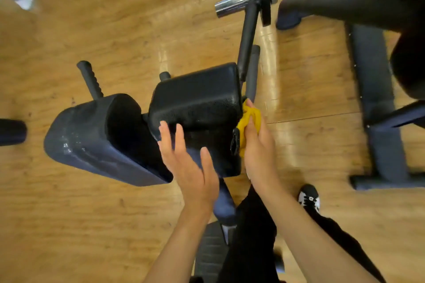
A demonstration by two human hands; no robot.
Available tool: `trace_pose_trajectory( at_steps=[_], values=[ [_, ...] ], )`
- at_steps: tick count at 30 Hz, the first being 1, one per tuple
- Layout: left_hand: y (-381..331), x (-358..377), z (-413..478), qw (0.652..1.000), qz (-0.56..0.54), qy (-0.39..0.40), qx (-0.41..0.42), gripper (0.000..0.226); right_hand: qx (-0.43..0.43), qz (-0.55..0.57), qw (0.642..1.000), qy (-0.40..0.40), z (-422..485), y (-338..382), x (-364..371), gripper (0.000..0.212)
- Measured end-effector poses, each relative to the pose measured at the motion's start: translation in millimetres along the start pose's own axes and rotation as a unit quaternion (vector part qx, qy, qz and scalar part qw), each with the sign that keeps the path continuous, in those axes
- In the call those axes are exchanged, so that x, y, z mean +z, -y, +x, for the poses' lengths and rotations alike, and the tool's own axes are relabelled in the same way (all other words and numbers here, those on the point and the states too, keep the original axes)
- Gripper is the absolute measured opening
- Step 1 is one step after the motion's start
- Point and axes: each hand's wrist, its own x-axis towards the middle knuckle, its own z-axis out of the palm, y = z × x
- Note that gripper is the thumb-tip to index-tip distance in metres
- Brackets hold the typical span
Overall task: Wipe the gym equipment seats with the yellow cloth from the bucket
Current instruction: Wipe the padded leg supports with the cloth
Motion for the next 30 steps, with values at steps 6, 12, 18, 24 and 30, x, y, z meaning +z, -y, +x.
trace_pose_trajectory(
  at_steps=[6, 12, 18, 24, 30],
  values=[
    [29, 27, -12, 0.989, 0.09, 0.021, 0.12, 0.06, 0.026, -0.006, 0.999, 0.046, -14, -44, -3, 0.045],
    [46, 47, -6, 0.973, 0.161, -0.026, 0.162, 0.067, -0.062, 0.056, 0.995, 0.051, 64, 14, 3, 0.046],
    [60, 66, -1, 0.953, 0.211, -0.101, 0.192, 0.062, -0.135, 0.083, 0.987, 0.042, 47, -22, 7, 0.049],
    [61, 75, -2, 0.948, 0.2, -0.139, 0.203, 0.063, -0.098, 0.076, 0.989, 0.085, 21, -95, -5, 0.05],
    [64, 81, 0, 0.942, 0.201, -0.171, 0.206, 0.064, -0.163, 0.102, 0.977, 0.087, 69, -23, -3, 0.053]
  ],
)
